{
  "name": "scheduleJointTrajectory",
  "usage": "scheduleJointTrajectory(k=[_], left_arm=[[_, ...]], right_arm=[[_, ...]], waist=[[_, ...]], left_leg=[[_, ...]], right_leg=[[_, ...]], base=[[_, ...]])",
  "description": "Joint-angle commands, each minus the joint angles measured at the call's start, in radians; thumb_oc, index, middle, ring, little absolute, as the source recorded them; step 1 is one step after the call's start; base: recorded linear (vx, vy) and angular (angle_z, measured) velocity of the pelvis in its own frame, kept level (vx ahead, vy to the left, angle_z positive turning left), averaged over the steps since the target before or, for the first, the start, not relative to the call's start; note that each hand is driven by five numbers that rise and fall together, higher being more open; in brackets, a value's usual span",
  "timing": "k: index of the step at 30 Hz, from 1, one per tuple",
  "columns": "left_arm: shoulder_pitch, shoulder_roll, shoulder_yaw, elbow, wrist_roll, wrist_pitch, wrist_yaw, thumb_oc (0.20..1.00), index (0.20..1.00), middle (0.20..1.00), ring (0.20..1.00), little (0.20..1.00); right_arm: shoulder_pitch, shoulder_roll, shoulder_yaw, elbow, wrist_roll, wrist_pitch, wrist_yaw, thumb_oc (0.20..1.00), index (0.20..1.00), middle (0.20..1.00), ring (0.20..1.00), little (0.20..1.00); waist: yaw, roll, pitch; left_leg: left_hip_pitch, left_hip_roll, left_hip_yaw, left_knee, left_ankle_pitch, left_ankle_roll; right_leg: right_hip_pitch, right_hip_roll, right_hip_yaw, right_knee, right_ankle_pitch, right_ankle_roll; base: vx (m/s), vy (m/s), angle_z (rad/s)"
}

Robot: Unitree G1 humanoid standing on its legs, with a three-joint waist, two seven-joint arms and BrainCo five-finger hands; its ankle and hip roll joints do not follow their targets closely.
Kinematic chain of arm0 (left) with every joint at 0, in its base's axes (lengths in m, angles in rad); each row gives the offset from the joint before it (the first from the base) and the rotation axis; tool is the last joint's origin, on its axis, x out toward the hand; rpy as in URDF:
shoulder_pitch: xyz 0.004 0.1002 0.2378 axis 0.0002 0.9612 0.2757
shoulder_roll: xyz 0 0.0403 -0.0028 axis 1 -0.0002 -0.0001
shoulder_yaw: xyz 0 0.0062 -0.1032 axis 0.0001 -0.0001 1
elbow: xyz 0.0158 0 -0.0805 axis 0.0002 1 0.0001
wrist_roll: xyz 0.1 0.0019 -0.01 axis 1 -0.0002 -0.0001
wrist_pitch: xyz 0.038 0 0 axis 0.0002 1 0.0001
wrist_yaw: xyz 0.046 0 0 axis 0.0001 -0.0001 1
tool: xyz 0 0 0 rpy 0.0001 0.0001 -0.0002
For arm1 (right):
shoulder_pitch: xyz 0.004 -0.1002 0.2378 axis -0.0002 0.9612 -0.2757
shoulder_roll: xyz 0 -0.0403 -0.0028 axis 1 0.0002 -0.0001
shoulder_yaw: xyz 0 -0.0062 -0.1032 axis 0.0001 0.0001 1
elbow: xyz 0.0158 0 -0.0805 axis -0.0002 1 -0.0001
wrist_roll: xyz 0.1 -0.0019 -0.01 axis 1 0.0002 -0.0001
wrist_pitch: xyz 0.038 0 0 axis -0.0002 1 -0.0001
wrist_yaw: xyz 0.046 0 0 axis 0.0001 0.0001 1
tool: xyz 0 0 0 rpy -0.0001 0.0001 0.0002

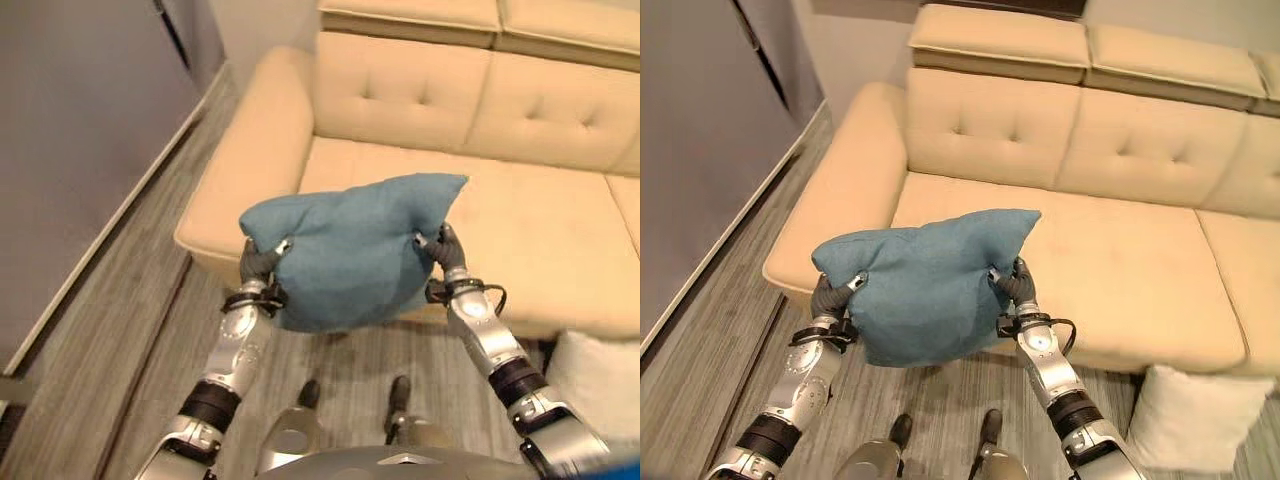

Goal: Pick up all the scattered cushions and arrange them neatly on the sofa.

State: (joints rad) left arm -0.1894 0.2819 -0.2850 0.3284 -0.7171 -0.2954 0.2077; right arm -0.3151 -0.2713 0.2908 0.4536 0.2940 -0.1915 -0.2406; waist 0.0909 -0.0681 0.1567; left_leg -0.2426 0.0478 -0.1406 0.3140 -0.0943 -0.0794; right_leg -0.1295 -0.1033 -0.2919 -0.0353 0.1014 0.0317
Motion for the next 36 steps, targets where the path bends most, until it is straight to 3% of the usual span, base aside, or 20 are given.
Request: scheduleJointTrajectory(k=[1, 3, 5, 6, 7, 9, 10, 13, 15, 17, 18, 19, 22, 25, 29, 32, 36], left_arm=[[-0.177, -0.036, -0.105, -0.065, 0.014, -0.077, -0.038, 0.200, 0.200, 0.200, 0.200, 0.200], [-0.183, -0.036, -0.103, -0.066, 0.014, -0.073, -0.040, 0.200, 0.200, 0.200, 0.200, 0.200], [-0.181, -0.035, -0.102, -0.064, 0.028, -0.065, -0.043, 0.200, 0.200, 0.200, 0.200, 0.200], [-0.185, -0.031, -0.102, -0.059, 0.036, -0.062, -0.041, 0.200, 0.200, 0.200, 0.200, 0.200], [-0.194, -0.025, -0.099, -0.047, 0.048, -0.058, -0.038, 0.200, 0.200, 0.200, 0.200, 0.200], [-0.189, -0.015, -0.093, -0.057, 0.051, -0.058, -0.034, 0.200, 0.200, 0.200, 0.200, 0.200], [-0.174, -0.006, -0.092, -0.068, 0.050, -0.057, -0.038, 0.200, 0.200, 0.200, 0.200, 0.200], [-0.161, 0.006, -0.092, -0.073, 0.048, -0.049, -0.043, 0.200, 0.200, 0.200, 0.200, 0.200], [-0.151, 0.037, -0.093, -0.084, 0.060, -0.036, -0.040, 0.200, 0.200, 0.200, 0.200, 0.200], [-0.143, 0.056, -0.094, -0.091, 0.064, -0.031, -0.043, 0.200, 0.200, 0.200, 0.200, 0.200], [-0.144, 0.056, -0.094, -0.091, 0.064, -0.031, -0.043, 0.200, 0.200, 0.200, 0.200, 0.200], [-0.140, 0.068, -0.101, -0.093, 0.059, -0.029, -0.039, 0.200, 0.200, 0.200, 0.200, 0.200], [-0.156, 0.074, -0.103, -0.093, 0.082, -0.029, -0.032, 0.200, 0.200, 0.200, 0.200, 0.200], [-0.156, 0.070, -0.097, -0.092, 0.086, -0.027, -0.040, 0.200, 0.200, 0.200, 0.200, 0.200], [-0.166, 0.059, -0.096, -0.096, 0.093, -0.039, -0.047, 0.200, 0.200, 0.200, 0.200, 0.200], [-0.182, 0.050, -0.094, -0.088, 0.094, -0.045, -0.038, 0.200, 0.200, 0.200, 0.200, 0.200], [-0.223, 0.040, -0.097, -0.091, 0.093, -0.049, -0.018, 0.200, 0.200, 0.200, 0.200, 0.200]], right_arm=[[-0.106, 0.041, 0.008, -0.104, 0.039, -0.118, 0.001, 0.200, 0.200, 0.200, 0.200, 0.200], [-0.106, 0.040, 0.007, -0.105, 0.040, -0.118, 0.002, 0.200, 0.200, 0.200, 0.200, 0.200], [-0.104, 0.038, 0.000, -0.108, 0.034, -0.118, 0.003, 0.200, 0.200, 0.200, 0.200, 0.200], [-0.108, 0.041, -0.003, -0.100, 0.037, -0.118, 0.002, 0.200, 0.200, 0.200, 0.200, 0.200], [-0.119, 0.054, -0.003, -0.079, 0.046, -0.118, 0.000, 0.200, 0.200, 0.200, 0.200, 0.200], [-0.122, 0.065, 0.001, -0.071, 0.053, -0.118, -0.002, 0.200, 0.200, 0.200, 0.200, 0.200], [-0.120, 0.073, 0.001, -0.068, 0.050, -0.117, -0.001, 0.200, 0.200, 0.200, 0.200, 0.200], [-0.115, 0.087, 0.006, -0.069, 0.044, -0.115, 0.006, 0.200, 0.200, 0.200, 0.200, 0.200], [-0.100, 0.108, 0.005, -0.064, 0.047, -0.111, 0.017, 0.200, 0.200, 0.200, 0.200, 0.200], [-0.091, 0.119, 0.001, -0.061, 0.044, -0.111, 0.027, 0.200, 0.200, 0.200, 0.200, 0.200], [-0.091, 0.119, 0.000, -0.061, 0.044, -0.111, 0.027, 0.200, 0.200, 0.200, 0.200, 0.200], [-0.101, 0.124, 0.001, -0.060, 0.037, -0.104, 0.031, 0.200, 0.200, 0.200, 0.200, 0.200], [-0.105, 0.135, 0.000, -0.053, 0.037, -0.104, 0.037, 0.200, 0.200, 0.200, 0.200, 0.200], [-0.105, 0.131, -0.005, -0.055, 0.034, -0.101, 0.038, 0.200, 0.200, 0.200, 0.200, 0.200], [-0.098, 0.123, -0.014, -0.080, 0.018, -0.102, 0.027, 0.200, 0.200, 0.200, 0.200, 0.200], [-0.096, 0.115, -0.016, -0.099, 0.004, -0.101, 0.019, 0.200, 0.200, 0.200, 0.200, 0.200], [-0.094, 0.102, -0.014, -0.148, -0.007, -0.100, 0.004, 0.200, 0.200, 0.200, 0.200, 0.200]], waist=[[0.002, -0.029, -0.033], [0.009, -0.038, -0.033], [0.022, -0.038, -0.037], [0.030, -0.039, -0.043], [0.050, -0.036, -0.052], [0.083, -0.036, -0.042], [0.104, -0.034, -0.042], [0.111, -0.037, -0.059], [0.114, -0.054, -0.070], [0.108, -0.062, -0.067], [0.107, -0.061, -0.069], [0.077, -0.041, -0.052], [0.057, -0.014, -0.049], [0.049, -0.011, -0.050], [0.024, -0.011, -0.040], [0.013, -0.027, -0.044], [-0.017, -0.028, -0.063]], left_leg=[[0.035, 0.024, 0.127, 0.071, -0.030, 0.005], [0.007, 0.012, 0.148, 0.062, -0.053, 0.016], [-0.012, -0.008, 0.178, -0.003, -0.039, 0.026], [-0.026, -0.017, 0.201, -0.051, -0.008, 0.029], [-0.074, -0.025, 0.224, -0.115, 0.065, 0.026], [-0.100, -0.027, 0.240, -0.180, 0.112, 0.014], [-0.116, -0.024, 0.215, -0.194, 0.142, 0.007], [-0.075, -0.020, 0.195, -0.234, 0.156, 0.020], [-0.027, -0.018, 0.193, -0.223, 0.143, 0.036], [0.023, -0.015, 0.200, -0.225, 0.128, 0.051], [0.020, -0.014, 0.199, -0.226, 0.130, 0.050], [0.072, -0.003, 0.194, -0.233, 0.114, 0.075], [0.126, 0.004, 0.186, -0.260, 0.098, 0.088], [0.154, -0.001, 0.175, -0.270, 0.075, 0.088], [0.188, -0.016, 0.148, -0.266, 0.031, 0.077], [0.197, -0.022, 0.145, -0.264, 0.016, 0.067], [0.209, 0.001, 0.145, -0.279, 0.008, 0.040]], right_leg=[[0.082, -0.033, -0.026, 0.038, -0.102, 0.081], [0.091, -0.033, -0.034, 0.029, -0.109, 0.083], [0.111, -0.020, -0.044, 0.020, -0.119, 0.083], [0.123, -0.010, -0.048, 0.009, -0.125, 0.085], [0.147, 0.017, -0.040, -0.009, -0.139, 0.084], [0.182, 0.040, -0.027, -0.018, -0.156, 0.081], [0.200, 0.054, -0.017, -0.013, -0.167, 0.078], [0.215, 0.060, -0.014, -0.001, -0.178, 0.084], [0.224, 0.046, -0.001, 0.084, -0.202, 0.093], [0.205, 0.022, -0.005, 0.201, -0.172, 0.120], [0.202, 0.023, -0.005, 0.200, -0.170, 0.120], [0.135, -0.003, 0.016, 0.382, -0.111, 0.156], [0.054, 0.002, 0.038, 0.454, -0.115, 0.148], [0.058, -0.038, 0.030, 0.303, -0.126, 0.136], [0.025, -0.074, 0.067, 0.096, -0.068, 0.146], [0.036, -0.072, 0.063, 0.075, -0.023, 0.164], [0.056, -0.053, 0.029, 0.039, -0.037, 0.150]], base=[[0.10, -0.072, 0.54], [0.13, -0.019, 0.03], [0.20, 0.007, 0.05], [0.20, 0.054, 0.09], [0.26, 0.078, 0.13], [0.25, 0.107, -0.07], [0.18, 0.099, -0.50], [0.27, 0.153, -0.44], [0.26, 0.184, -0.21], [0.16, 0.122, -0.27], [0.14, 0.202, -0.31], [0.11, 0.215, -0.12], [0.13, 0.156, 0.08], [0.19, 0.011, -0.08], [0.20, -0.035, 0.06], [0.20, -0.054, 0.26], [0.19, -0.065, 0.17]])
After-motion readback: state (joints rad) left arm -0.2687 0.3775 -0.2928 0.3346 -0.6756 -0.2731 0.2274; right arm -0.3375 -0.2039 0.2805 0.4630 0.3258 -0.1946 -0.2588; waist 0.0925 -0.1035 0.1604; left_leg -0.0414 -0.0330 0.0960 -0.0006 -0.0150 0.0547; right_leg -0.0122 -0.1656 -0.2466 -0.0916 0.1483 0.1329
